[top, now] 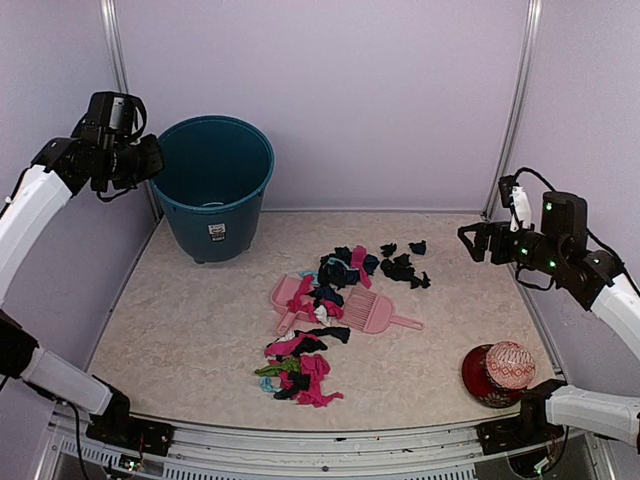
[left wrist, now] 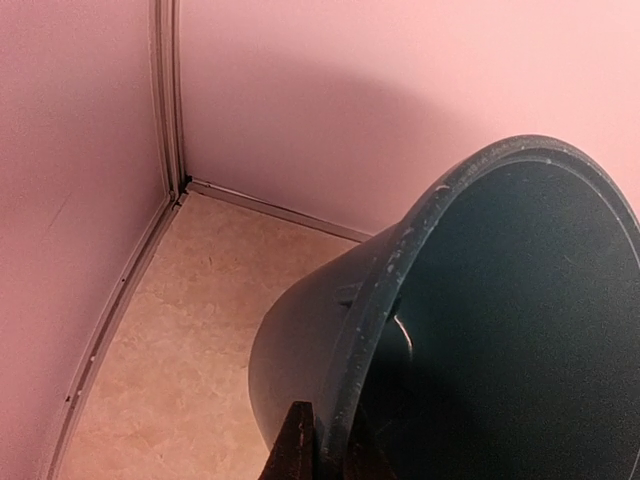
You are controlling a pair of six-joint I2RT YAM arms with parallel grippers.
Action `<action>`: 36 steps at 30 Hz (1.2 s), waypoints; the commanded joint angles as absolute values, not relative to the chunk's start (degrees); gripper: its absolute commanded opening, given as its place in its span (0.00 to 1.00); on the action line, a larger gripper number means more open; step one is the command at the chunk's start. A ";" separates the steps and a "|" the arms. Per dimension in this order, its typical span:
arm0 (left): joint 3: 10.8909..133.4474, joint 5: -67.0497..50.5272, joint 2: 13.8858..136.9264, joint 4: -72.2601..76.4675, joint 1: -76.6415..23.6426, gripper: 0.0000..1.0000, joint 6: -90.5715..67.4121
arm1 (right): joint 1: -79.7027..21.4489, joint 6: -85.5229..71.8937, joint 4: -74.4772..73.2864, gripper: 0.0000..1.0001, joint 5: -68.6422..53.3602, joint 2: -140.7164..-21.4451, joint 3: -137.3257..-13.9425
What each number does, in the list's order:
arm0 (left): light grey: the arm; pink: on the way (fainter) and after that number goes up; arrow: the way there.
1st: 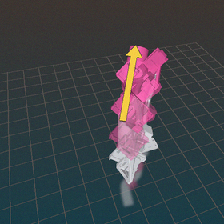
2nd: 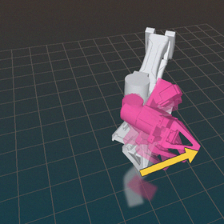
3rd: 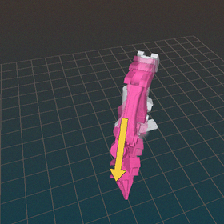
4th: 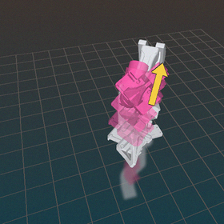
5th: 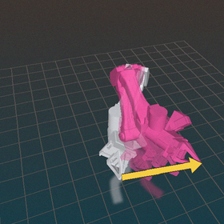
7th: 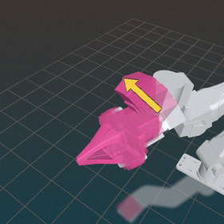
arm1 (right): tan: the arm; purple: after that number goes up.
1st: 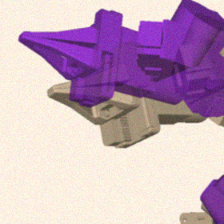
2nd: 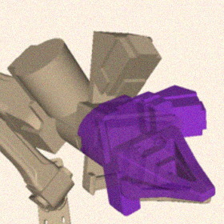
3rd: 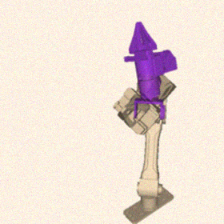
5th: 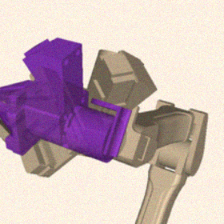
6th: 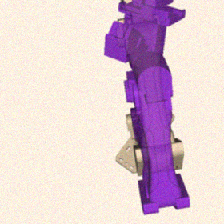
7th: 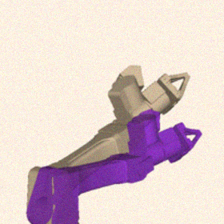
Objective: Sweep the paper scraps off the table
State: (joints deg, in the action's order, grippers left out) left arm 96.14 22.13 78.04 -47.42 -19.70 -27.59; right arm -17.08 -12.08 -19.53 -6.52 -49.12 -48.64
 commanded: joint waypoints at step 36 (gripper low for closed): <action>125.33 -2.26 114.74 -41.13 -14.00 0.00 -33.38 | -17.60 -15.72 -20.82 1.00 -6.31 -46.93 -45.53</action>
